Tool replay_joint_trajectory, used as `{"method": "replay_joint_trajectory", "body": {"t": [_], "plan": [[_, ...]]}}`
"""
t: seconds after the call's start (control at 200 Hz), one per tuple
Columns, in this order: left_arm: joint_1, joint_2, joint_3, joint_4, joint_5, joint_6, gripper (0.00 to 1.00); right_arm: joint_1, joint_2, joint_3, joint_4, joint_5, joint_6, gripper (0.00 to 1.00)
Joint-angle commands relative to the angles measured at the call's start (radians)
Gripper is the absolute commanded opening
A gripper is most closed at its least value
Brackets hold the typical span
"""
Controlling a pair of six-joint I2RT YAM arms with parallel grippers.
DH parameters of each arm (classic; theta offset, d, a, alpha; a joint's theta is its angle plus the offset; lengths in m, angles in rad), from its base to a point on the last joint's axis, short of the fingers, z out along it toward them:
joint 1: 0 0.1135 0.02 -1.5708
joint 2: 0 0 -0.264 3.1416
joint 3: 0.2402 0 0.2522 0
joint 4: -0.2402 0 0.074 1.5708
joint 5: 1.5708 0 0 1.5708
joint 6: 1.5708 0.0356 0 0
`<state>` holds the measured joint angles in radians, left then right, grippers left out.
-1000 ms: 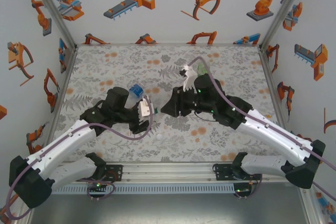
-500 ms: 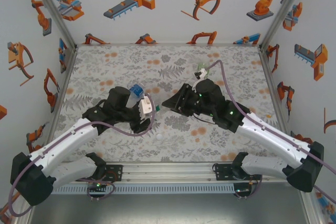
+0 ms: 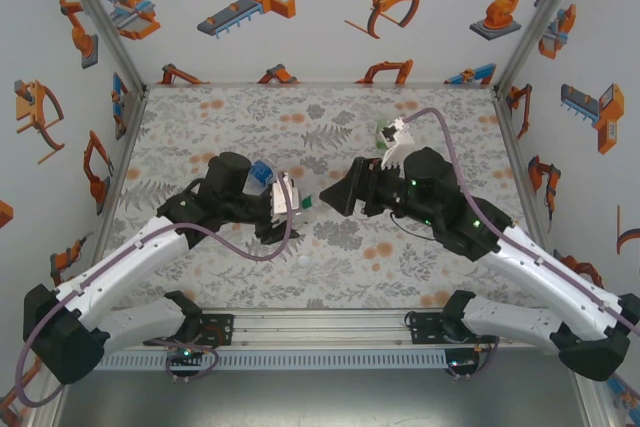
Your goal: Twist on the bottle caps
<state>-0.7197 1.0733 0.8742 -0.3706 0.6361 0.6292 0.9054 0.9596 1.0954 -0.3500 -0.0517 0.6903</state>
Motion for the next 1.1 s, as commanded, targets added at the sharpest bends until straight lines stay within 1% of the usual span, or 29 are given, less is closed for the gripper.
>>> {"method": "replay_joint_trajectory", "body": {"t": [0.0, 0.055, 0.14, 0.205, 0.265, 0.371, 0.416, 0.481, 0.636, 0.841, 0.996, 1.097], "plan": [[-0.002, -0.005, 0.025, -0.001, 0.065, 0.031, 0.00, 0.002, -0.053, 0.014, 0.037, -0.058, -0.271, 0.70], [-0.003, -0.007, 0.030, -0.017, 0.068, 0.034, 0.00, 0.003, -0.076, 0.009, 0.056, -0.082, -0.373, 0.66], [-0.004, -0.016, 0.038, -0.051, 0.071, 0.040, 0.00, 0.003, -0.104, 0.000, 0.074, -0.120, -0.512, 0.63], [-0.003, -0.026, 0.044, -0.090, 0.077, 0.062, 0.00, 0.003, -0.111, -0.001, 0.069, -0.217, -0.653, 0.62], [-0.004, -0.031, 0.054, -0.141, 0.074, 0.099, 0.00, 0.003, -0.099, 0.025, 0.022, -0.290, -0.765, 0.62], [-0.004, -0.028, 0.079, -0.242, 0.049, 0.169, 0.00, 0.003, -0.041, 0.102, -0.117, -0.408, -0.973, 0.61], [-0.003, -0.025, 0.081, -0.269, 0.034, 0.192, 0.00, 0.004, -0.019, 0.120, -0.149, -0.427, -1.035, 0.61], [-0.005, -0.018, 0.071, -0.276, 0.010, 0.210, 0.00, 0.004, 0.008, 0.135, -0.167, -0.442, -1.077, 0.61], [-0.011, -0.013, 0.058, -0.275, -0.015, 0.208, 0.00, 0.005, 0.046, 0.126, -0.157, -0.532, -1.160, 0.61], [-0.011, -0.026, 0.052, -0.263, -0.025, 0.207, 0.00, 0.006, 0.062, 0.085, -0.105, -0.548, -1.160, 0.60], [-0.011, -0.015, 0.062, -0.252, -0.025, 0.204, 0.00, 0.006, 0.080, 0.085, -0.108, -0.576, -1.158, 0.54], [-0.011, -0.013, 0.057, -0.226, -0.019, 0.192, 0.00, 0.007, 0.082, 0.078, -0.113, -0.579, -1.157, 0.53]]}}
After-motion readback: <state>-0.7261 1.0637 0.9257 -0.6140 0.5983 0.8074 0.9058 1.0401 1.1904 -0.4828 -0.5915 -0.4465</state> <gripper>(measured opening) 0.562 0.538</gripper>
